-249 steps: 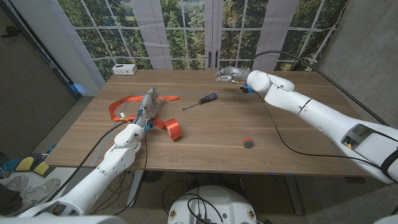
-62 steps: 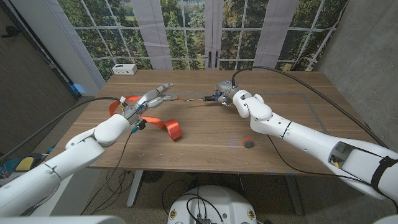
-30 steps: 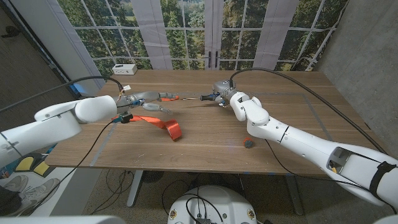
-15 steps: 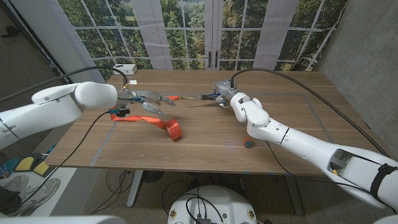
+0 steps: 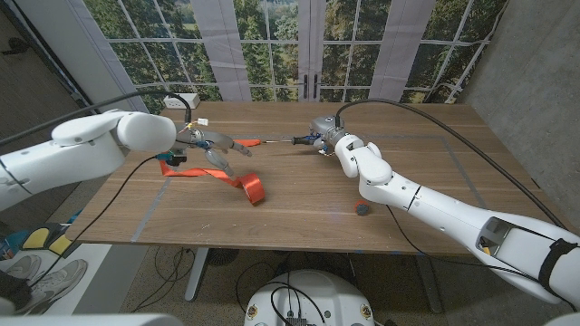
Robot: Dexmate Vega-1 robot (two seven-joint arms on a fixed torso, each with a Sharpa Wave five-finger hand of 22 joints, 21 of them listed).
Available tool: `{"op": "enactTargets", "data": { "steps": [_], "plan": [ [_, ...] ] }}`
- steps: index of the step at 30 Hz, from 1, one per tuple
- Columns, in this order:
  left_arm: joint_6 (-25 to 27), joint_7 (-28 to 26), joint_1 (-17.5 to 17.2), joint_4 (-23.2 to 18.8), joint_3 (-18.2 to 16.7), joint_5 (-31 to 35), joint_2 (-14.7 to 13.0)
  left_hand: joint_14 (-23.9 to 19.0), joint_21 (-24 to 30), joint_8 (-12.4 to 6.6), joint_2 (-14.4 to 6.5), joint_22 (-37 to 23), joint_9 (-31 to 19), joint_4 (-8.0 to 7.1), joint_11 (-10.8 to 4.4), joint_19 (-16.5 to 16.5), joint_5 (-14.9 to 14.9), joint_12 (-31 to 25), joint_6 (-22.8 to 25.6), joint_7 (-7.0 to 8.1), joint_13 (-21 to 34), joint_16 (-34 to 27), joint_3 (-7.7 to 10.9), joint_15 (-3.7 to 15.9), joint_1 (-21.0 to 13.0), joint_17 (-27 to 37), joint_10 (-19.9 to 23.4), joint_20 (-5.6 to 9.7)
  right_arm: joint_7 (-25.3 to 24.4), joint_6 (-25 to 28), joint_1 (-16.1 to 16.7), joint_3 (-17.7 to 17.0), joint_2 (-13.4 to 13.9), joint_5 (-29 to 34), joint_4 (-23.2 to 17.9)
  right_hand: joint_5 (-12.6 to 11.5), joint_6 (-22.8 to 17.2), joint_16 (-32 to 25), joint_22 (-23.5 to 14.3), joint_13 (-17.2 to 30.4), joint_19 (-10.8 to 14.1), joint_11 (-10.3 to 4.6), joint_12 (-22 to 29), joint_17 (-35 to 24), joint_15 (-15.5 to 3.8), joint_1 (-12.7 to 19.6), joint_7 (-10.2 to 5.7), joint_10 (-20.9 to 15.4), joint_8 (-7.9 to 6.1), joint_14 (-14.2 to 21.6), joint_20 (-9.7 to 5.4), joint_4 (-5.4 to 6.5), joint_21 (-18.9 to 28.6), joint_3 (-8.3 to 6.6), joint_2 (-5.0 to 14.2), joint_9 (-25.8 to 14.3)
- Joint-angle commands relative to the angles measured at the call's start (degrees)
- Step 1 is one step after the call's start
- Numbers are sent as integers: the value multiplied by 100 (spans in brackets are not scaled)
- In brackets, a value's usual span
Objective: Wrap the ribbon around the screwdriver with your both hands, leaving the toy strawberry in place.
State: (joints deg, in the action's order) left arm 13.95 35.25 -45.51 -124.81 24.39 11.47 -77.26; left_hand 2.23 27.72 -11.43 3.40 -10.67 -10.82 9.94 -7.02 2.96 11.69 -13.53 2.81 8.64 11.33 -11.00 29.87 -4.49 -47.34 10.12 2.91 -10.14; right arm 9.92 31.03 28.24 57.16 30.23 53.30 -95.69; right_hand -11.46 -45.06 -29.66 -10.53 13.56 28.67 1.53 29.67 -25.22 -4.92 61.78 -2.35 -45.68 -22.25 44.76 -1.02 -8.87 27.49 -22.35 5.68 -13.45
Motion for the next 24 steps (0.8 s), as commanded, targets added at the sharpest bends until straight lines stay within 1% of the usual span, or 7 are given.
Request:
{"op": "enactTargets", "data": {
  "steps": [1,4,6,15,17,19,24],
  "plan": [
    [-188,836,627,67,504,1026,522,108,-70,-18,36,0,-23,-25,42,-7,36,58,-47,201,29,31,-74,-45,-159,18,-138,15,-65,38,38,-42,-8,-47,-30,-31,-1175,21,-11,509,42,-295,88,-28,-664,203,-28,-606,-215,51,-11,57,26,-60,268,-12],
    [-266,1133,795,82,678,1344,674,151,-119,-42,39,-1,-30,-42,37,67,41,62,5,310,32,38,-107,-47,-203,19,-145,-5,-88,76,64,-52,3,-41,-51,-32,-1177,28,-11,504,43,-294,90,-34,-674,205,-28,-609,-218,62,-11,56,29,-62,268,-11],
    [-395,1207,825,184,680,1229,756,184,-137,-57,46,-1,-34,-52,42,78,44,61,39,311,34,43,-133,-70,-227,19,-140,-14,-74,98,70,-48,4,-38,-58,-32,-1193,31,-11,505,38,-299,90,-37,-673,211,-33,-605,-226,70,-11,51,29,-63,264,-10],
    [-528,1540,964,226,848,1641,954,283,-204,-97,51,-1,-46,-82,84,142,54,87,152,274,40,54,-206,-121,-291,19,-208,-41,-95,116,63,-51,4,-45,-59,-33,-1189,53,-11,493,48,-291,95,-56,-665,211,-22,-616,-231,86,-11,52,38,-62,260,-7],
    [-512,1552,968,163,925,1970,988,295,-217,-101,49,-1,-48,-87,71,153,56,85,166,302,41,52,-219,-121,-304,19,-202,-38,-103,98,53,-48,-1,-58,-40,-32,-1183,57,-11,489,43,-289,93,-60,-662,203,-17,-613,-229,89,-12,57,38,-57,257,-5],
    [-561,1593,971,205,932,1979,1046,305,-227,-97,46,-1,-50,-91,77,159,58,89,162,299,41,52,-229,-139,-314,19,-214,-57,-111,103,55,-53,-14,-76,-26,-33,-1189,68,-11,491,49,-284,97,-61,-667,203,-20,-614,-232,90,-9,57,42,-59,258,-4],
    [-744,1672,989,285,954,1989,1153,350,-255,-90,36,-1,-54,-92,92,167,61,98,152,387,44,51,-260,-133,-373,18,-244,-57,-111,109,44,-38,-23,-84,-3,-33,-1196,71,-11,489,42,-288,102,-76,-665,209,-14,-621,-237,104,-11,51,42,-57,252,0]
  ]
}}
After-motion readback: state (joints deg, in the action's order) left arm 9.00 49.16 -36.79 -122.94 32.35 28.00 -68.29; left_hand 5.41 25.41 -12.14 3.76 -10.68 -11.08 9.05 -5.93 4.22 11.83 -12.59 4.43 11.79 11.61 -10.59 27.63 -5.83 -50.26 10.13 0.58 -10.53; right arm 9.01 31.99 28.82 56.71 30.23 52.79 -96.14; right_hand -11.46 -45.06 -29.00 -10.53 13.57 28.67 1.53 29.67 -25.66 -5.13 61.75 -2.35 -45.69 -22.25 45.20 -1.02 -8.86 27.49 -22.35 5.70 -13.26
